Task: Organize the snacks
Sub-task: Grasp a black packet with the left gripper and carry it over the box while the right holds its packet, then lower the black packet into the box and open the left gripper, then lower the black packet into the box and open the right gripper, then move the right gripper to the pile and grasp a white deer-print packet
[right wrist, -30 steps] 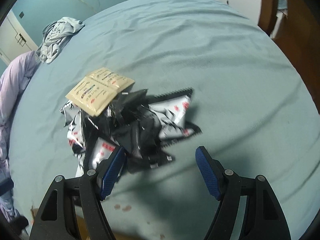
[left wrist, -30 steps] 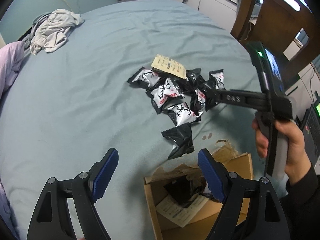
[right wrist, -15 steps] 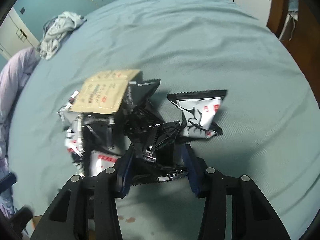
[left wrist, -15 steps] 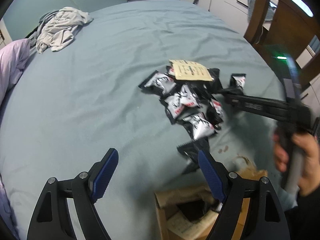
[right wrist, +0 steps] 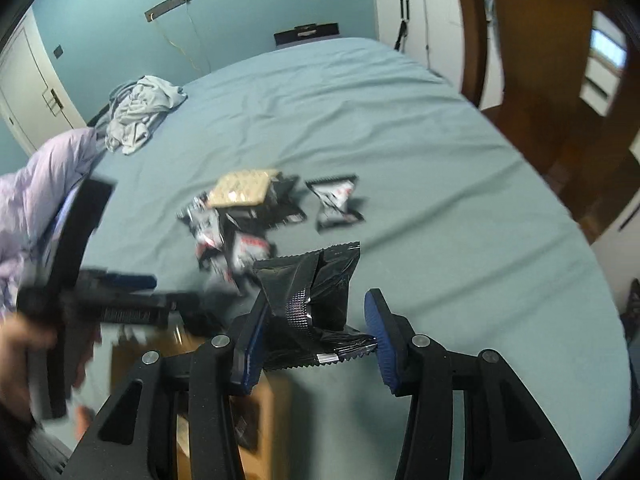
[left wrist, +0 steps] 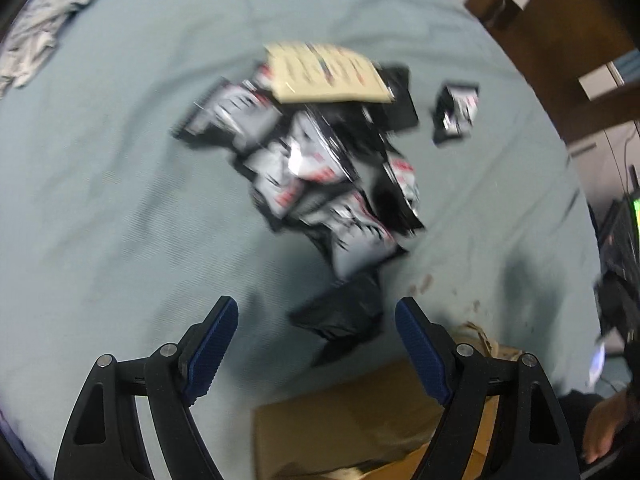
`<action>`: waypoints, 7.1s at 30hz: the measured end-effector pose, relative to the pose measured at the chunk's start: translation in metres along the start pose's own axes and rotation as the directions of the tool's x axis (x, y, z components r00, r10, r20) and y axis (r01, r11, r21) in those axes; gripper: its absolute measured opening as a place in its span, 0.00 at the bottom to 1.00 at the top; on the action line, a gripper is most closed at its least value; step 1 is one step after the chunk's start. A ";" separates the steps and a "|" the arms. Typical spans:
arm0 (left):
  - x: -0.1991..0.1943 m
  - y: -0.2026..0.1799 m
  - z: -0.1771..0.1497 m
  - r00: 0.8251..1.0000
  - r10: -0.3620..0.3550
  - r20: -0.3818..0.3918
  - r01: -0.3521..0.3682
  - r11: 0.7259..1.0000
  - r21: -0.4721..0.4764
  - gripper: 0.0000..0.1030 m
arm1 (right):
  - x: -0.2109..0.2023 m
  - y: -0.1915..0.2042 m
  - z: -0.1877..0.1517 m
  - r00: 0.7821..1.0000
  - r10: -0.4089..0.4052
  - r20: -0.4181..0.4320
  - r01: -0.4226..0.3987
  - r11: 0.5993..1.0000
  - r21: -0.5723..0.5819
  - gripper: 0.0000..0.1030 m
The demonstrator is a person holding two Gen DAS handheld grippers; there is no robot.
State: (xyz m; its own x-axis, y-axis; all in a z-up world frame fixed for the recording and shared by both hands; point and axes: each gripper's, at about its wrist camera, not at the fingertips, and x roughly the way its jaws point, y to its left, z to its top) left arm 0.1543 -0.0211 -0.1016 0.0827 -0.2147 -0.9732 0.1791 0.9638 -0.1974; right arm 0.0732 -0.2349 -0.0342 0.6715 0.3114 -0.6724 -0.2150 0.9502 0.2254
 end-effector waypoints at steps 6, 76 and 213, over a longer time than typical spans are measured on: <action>0.020 0.014 0.003 0.990 -0.129 -0.061 0.122 0.987 -0.104 0.59 | -0.024 -0.017 -0.038 0.999 -0.044 0.007 0.043 0.995 0.086 0.43; -0.058 -0.064 -0.159 0.958 0.161 0.236 -0.208 0.959 0.191 0.83 | -0.009 0.039 -0.047 0.977 0.192 -0.093 -0.204 0.967 -0.152 0.44; -0.091 0.002 -0.082 0.908 0.229 0.351 -0.237 0.971 -0.022 0.84 | 0.145 0.024 0.087 0.952 0.190 -0.240 -0.179 0.982 0.068 0.26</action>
State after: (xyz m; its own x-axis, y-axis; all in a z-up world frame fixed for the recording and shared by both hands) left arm 0.0670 0.0135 -0.0232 0.4605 -0.0296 -0.8872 0.1327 0.9905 0.0358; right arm 0.2270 -0.1676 -0.0646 0.4283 0.4785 -0.7666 -0.2830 0.8767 0.3890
